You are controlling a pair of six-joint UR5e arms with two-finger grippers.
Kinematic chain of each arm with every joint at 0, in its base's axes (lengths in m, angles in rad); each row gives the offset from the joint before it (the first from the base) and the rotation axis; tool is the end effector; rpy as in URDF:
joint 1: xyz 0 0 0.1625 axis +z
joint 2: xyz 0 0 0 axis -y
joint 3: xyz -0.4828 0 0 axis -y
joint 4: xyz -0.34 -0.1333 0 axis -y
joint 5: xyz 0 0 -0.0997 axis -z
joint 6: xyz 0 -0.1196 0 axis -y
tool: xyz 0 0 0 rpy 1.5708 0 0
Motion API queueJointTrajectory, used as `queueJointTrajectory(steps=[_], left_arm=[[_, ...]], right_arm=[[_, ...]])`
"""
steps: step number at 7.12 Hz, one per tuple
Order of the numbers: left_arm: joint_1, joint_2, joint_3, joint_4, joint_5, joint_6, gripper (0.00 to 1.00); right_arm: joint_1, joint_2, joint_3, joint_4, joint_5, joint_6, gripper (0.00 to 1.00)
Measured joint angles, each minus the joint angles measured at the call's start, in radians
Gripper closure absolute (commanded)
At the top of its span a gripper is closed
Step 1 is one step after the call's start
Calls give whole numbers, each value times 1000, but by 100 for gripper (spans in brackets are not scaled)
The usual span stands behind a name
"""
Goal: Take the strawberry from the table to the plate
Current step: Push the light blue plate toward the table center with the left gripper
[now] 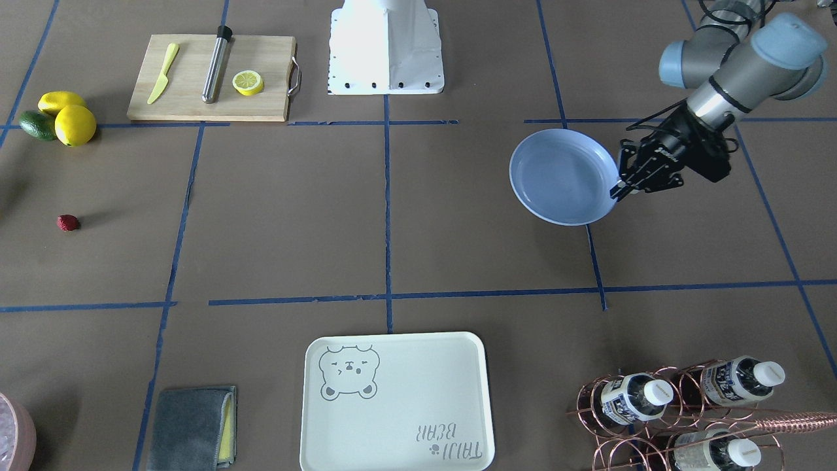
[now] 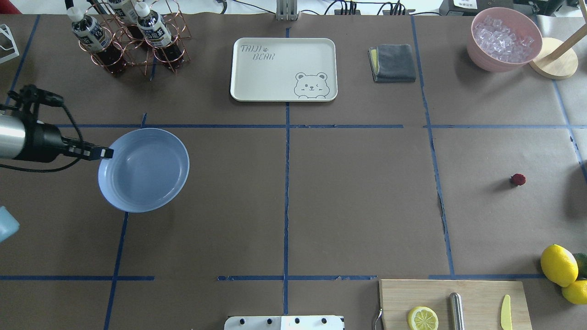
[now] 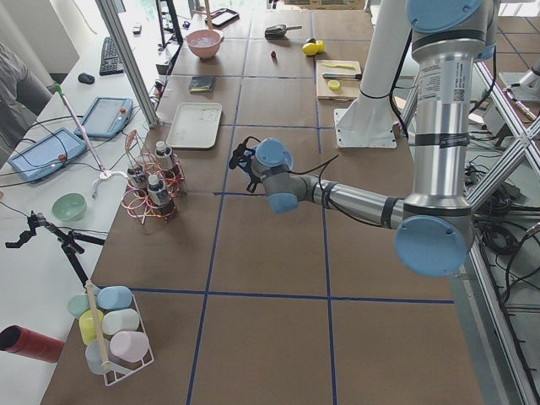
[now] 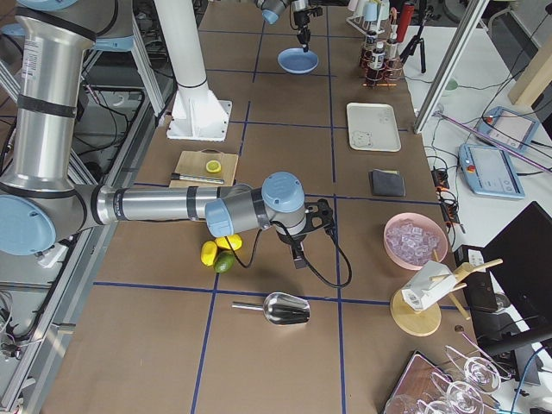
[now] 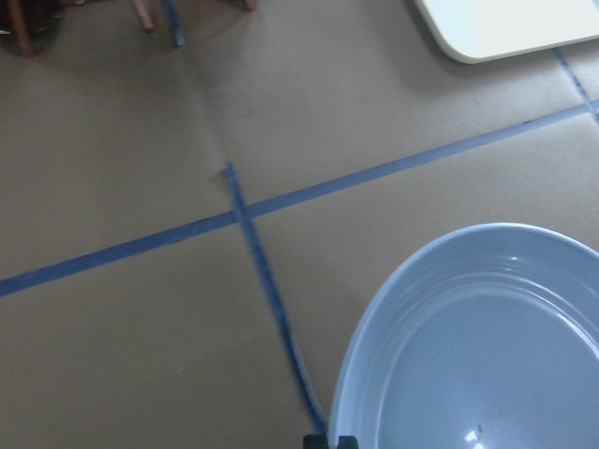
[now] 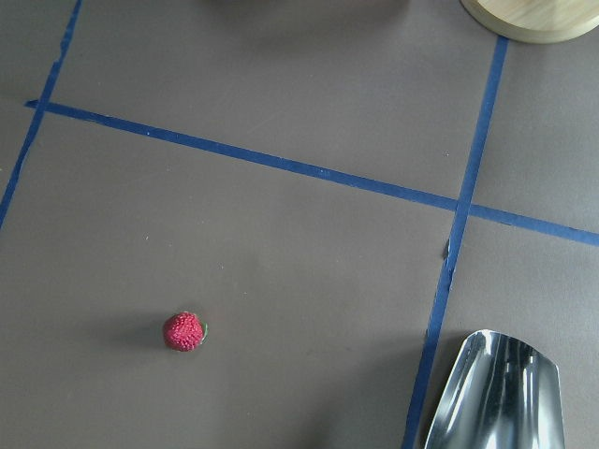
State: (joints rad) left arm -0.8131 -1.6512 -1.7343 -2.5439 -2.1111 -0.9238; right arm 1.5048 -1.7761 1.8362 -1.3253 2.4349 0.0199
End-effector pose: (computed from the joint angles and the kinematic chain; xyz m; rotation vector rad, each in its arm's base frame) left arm 0.2911 -0.4122 0.5036 0.4380 1.1935 0.1854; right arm 0.0185 -0.3614 0.6588 0.2494 -0.8692 -0.1749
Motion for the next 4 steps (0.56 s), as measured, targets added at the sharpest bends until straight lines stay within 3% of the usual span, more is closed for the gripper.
queueJointTrajectory(steps=[2,4], left_arm=[[187,-214,121,6,145,-158,100],[303,-353,232,8,252,-209,100]], right_arm=[[0,0,-1,0,0,0,0],[0,0,-1,-1,0,0,0]])
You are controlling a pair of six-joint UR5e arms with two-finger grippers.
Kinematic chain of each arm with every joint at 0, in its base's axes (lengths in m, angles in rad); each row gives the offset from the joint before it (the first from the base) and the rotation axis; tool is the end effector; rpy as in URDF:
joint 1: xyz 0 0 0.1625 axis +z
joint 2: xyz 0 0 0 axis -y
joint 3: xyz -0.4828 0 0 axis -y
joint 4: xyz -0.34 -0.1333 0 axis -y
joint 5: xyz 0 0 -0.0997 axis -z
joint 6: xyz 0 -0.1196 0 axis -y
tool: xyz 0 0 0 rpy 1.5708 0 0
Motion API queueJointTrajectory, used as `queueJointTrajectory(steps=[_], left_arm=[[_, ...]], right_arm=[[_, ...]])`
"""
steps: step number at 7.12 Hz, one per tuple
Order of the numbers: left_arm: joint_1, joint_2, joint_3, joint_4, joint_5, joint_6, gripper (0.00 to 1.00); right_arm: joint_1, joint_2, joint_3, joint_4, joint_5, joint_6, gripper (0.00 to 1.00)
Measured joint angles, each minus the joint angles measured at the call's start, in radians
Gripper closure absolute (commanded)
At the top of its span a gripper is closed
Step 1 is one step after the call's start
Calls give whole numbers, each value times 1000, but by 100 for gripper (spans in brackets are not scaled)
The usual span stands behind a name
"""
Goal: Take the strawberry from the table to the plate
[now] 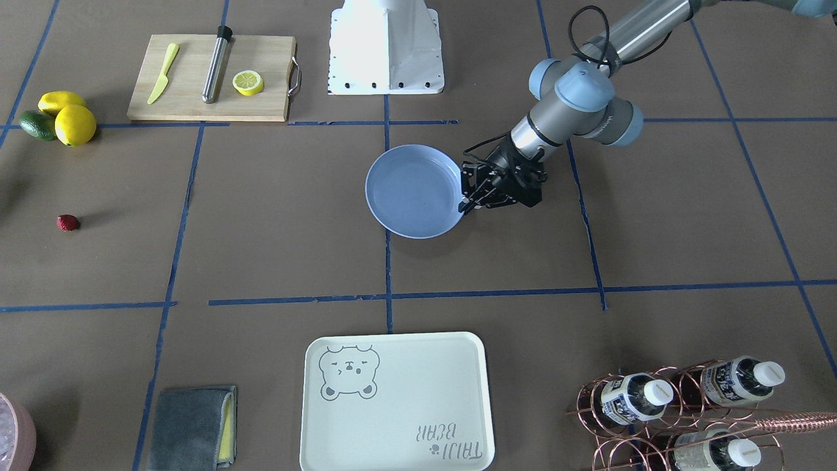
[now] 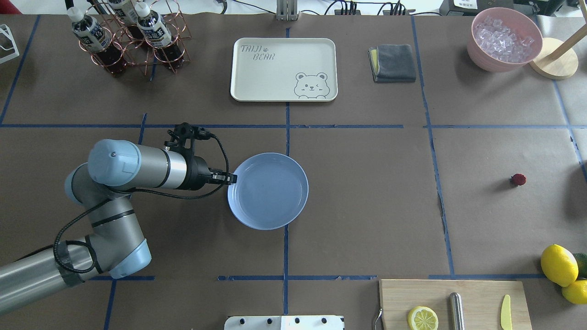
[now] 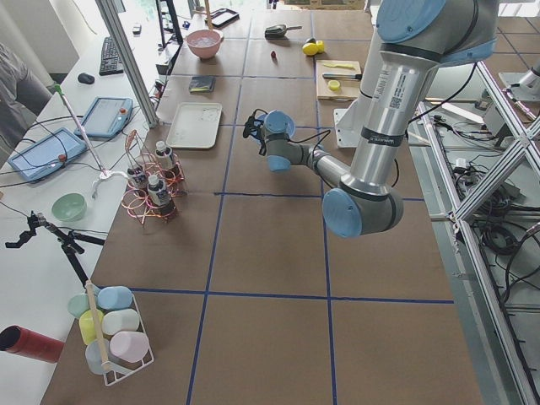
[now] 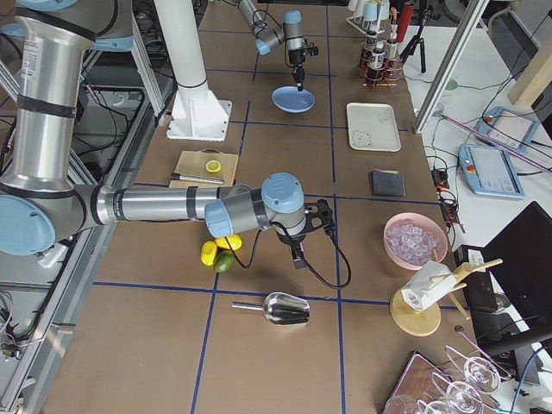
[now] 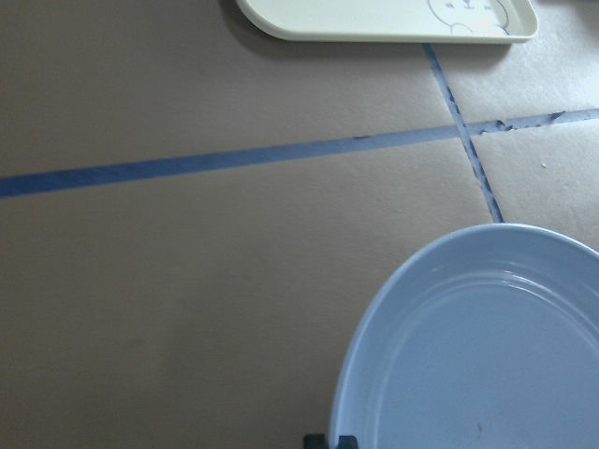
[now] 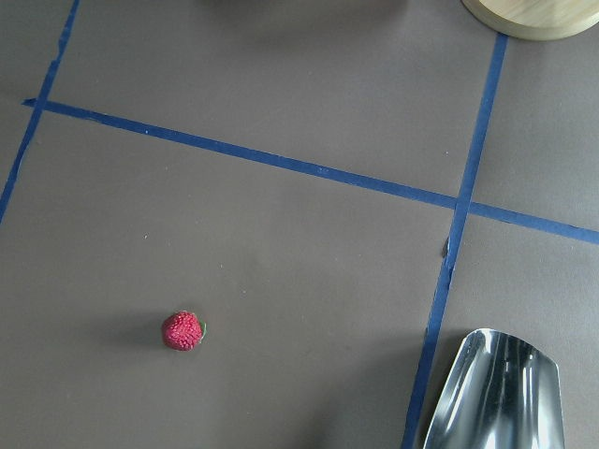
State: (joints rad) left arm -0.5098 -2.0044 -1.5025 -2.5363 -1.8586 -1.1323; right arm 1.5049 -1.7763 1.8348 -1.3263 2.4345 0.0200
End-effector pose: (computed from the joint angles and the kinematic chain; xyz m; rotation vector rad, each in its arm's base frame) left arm 0.5237 -0.4066 0.4096 0.3858 1.2854 0.1312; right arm 0.0186 -0.3612 0.6597 0.2470 -0.8688 -0.1736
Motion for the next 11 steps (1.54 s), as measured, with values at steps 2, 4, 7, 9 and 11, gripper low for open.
queueJointTrajectory(steps=[2,4,7,9,11], left_arm=[[24,-31,25,1,24,-6,43],[27,-34,25,1,27,-1,0],[14,5,-38,36,8,17,0],[-78,55,-218,291,-57,153,0],[-233,125,-372,564,-166,403,0]], right_arm=[[0,0,0,-1,-1,0,0],[0,0,0,-2,-2,0,0],[0,0,1,1,-5,-3,0],[0,9,8,5,-3,-2,0],[-20,36,29,4,-11,43,0]])
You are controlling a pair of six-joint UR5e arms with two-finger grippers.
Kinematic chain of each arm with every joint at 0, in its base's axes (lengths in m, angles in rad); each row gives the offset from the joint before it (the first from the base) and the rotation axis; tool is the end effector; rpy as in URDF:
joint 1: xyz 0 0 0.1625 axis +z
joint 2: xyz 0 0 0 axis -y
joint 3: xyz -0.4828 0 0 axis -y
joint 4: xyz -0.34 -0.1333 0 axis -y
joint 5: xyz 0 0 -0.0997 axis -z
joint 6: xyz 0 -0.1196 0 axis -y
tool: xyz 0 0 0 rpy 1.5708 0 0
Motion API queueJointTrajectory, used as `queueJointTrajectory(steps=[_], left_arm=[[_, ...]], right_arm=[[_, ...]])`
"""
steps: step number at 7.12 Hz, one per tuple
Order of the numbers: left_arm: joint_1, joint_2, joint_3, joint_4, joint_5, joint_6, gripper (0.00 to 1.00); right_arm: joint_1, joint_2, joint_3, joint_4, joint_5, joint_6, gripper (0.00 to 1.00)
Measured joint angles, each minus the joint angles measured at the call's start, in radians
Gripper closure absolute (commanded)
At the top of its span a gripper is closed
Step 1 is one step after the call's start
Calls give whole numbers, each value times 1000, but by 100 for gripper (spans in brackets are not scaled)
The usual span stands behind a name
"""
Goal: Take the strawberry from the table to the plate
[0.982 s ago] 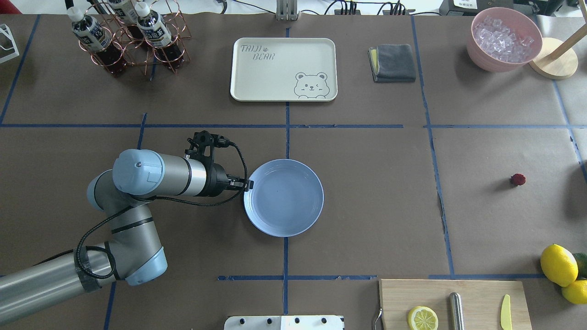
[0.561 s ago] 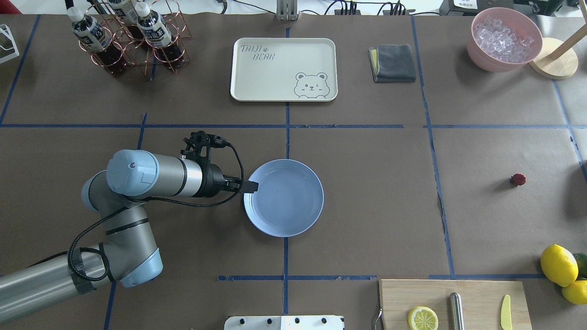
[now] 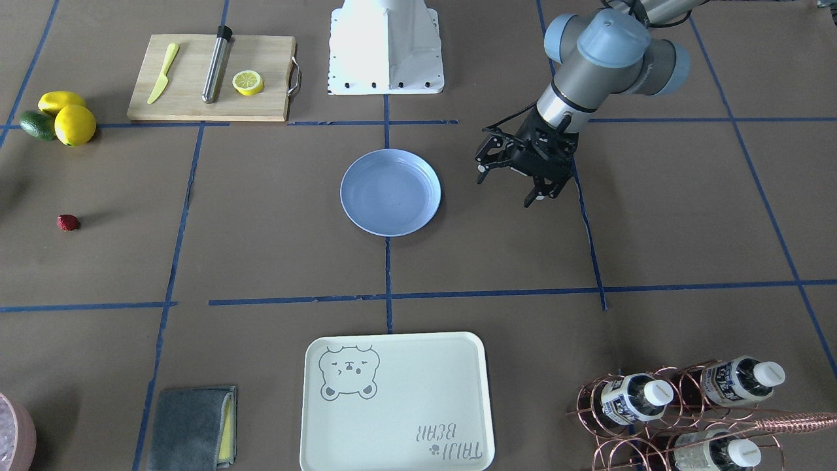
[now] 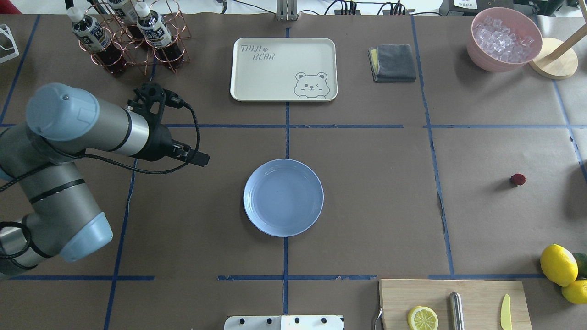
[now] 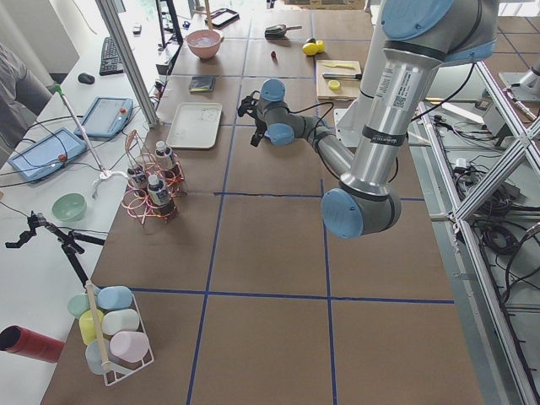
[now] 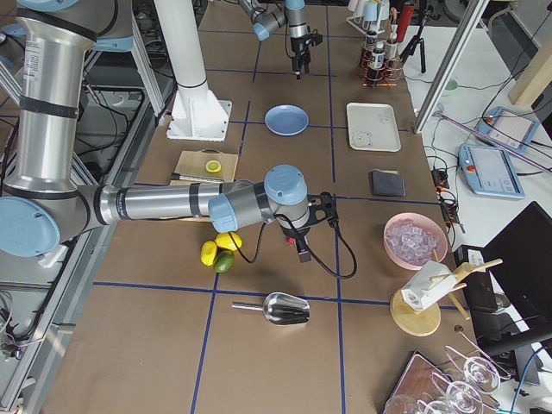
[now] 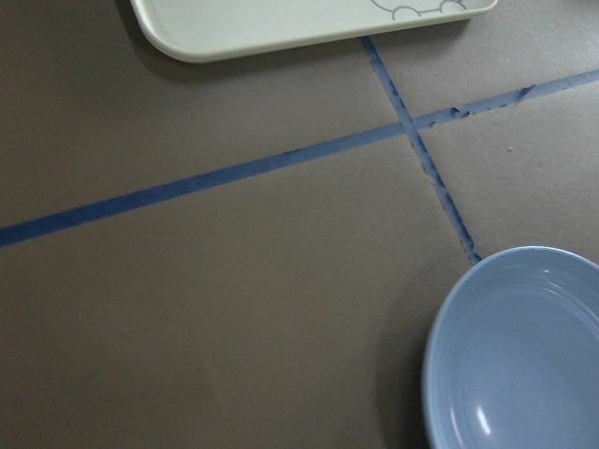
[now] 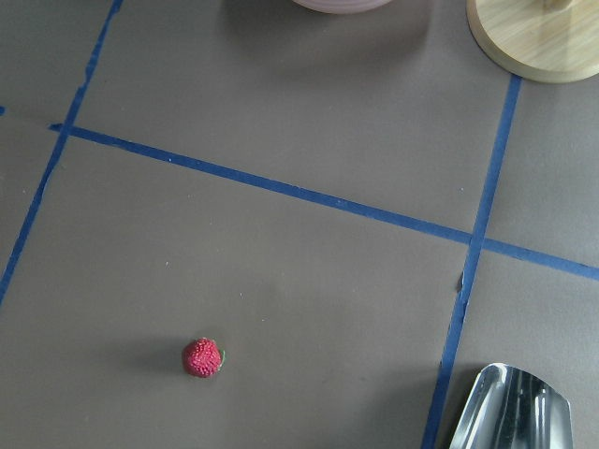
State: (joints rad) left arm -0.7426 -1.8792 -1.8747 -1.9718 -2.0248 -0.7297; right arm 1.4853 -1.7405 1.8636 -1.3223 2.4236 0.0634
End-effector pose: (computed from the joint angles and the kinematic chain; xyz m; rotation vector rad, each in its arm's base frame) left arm 0.3643 -0.4441 0.3994 0.4182 0.9963 0.3186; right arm 0.0108 -0.3797 0.6337 0.2851 -0.8666 -0.1789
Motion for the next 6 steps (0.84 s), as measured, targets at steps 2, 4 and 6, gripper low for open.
queueJointTrajectory(steps=[2,4,6], left_arm=[[-314,141,-5,76,-269,296,0],[-554,206,77,198,-359,494,0],[-689,227,160,368,-254,724,0]], right_arm=[[-54,44,28,-3,-21,88,0],[-137,61,82,-5,-82,194,0],[-217,78,126,-7,-119,280,0]])
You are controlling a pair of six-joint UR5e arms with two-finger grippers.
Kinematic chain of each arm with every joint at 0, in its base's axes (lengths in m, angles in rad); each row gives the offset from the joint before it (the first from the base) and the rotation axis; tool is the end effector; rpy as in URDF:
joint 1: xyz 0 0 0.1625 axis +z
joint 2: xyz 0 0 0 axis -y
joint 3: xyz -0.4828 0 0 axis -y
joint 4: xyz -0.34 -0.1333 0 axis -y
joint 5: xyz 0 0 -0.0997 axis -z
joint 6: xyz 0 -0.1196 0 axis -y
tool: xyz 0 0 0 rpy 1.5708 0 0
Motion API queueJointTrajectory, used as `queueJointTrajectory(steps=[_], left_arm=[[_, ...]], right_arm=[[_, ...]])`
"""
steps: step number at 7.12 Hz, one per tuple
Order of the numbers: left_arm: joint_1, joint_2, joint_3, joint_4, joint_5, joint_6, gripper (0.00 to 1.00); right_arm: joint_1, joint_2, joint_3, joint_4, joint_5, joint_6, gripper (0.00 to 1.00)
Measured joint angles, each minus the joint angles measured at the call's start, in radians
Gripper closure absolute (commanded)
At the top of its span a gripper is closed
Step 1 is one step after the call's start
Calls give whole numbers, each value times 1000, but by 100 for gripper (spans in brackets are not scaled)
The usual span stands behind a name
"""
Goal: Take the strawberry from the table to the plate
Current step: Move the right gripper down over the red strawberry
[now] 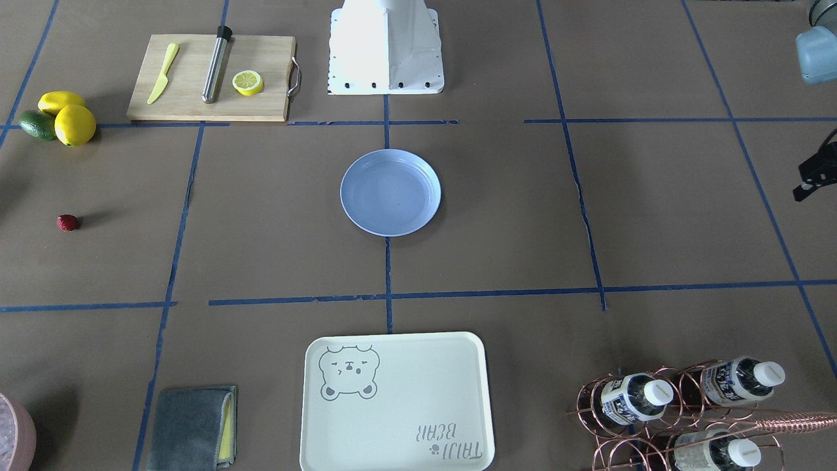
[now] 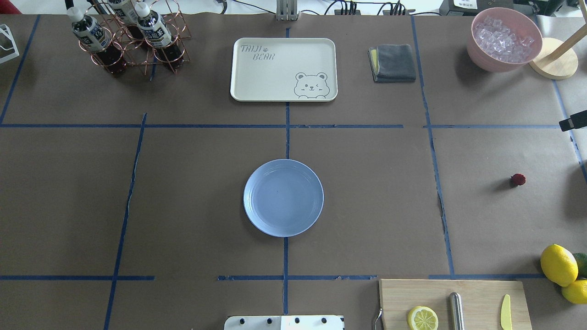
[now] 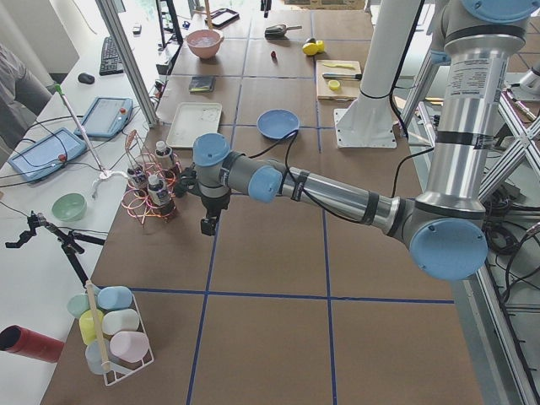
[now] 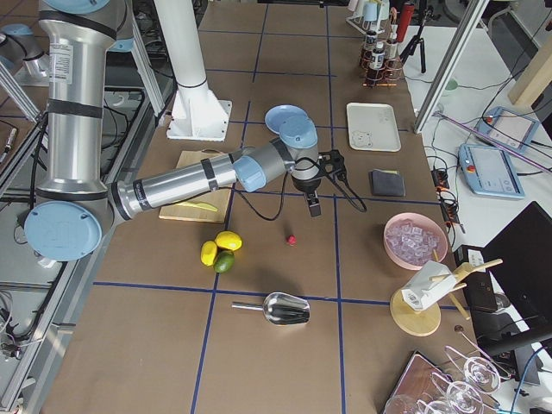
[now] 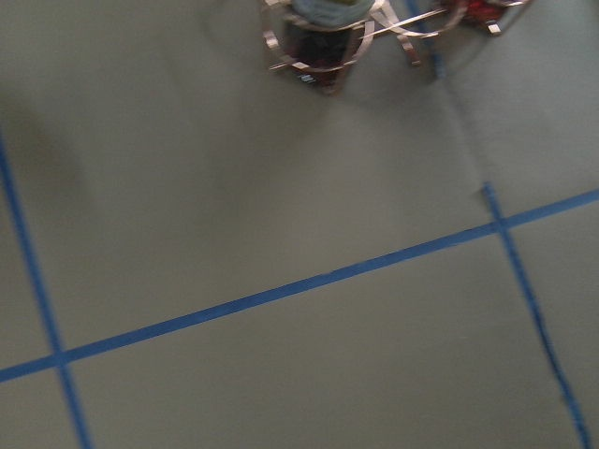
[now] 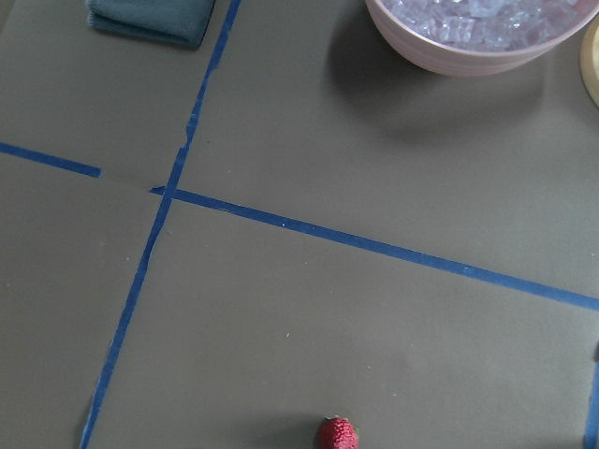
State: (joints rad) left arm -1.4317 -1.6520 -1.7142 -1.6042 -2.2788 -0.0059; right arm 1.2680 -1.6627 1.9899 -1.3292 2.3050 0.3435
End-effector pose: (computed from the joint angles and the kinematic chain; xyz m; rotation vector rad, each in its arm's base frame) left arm 0.0130 -0.4932 0.6304 0.1958 0.7213 0.2183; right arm -0.0714 -0.4067 0.5551 0.2877 -0.8488 -0.1708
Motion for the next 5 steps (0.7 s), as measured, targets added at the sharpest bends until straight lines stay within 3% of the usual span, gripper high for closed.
queueJointTrajectory(steps=[3,5], left_arm=[[-148,80,44,44,8,167,0],[-171,99,42,49,-21,177,0]], right_arm=[[-98,17,44,6,-33,134,0],[-160,-13,54,31,-96,204,0]])
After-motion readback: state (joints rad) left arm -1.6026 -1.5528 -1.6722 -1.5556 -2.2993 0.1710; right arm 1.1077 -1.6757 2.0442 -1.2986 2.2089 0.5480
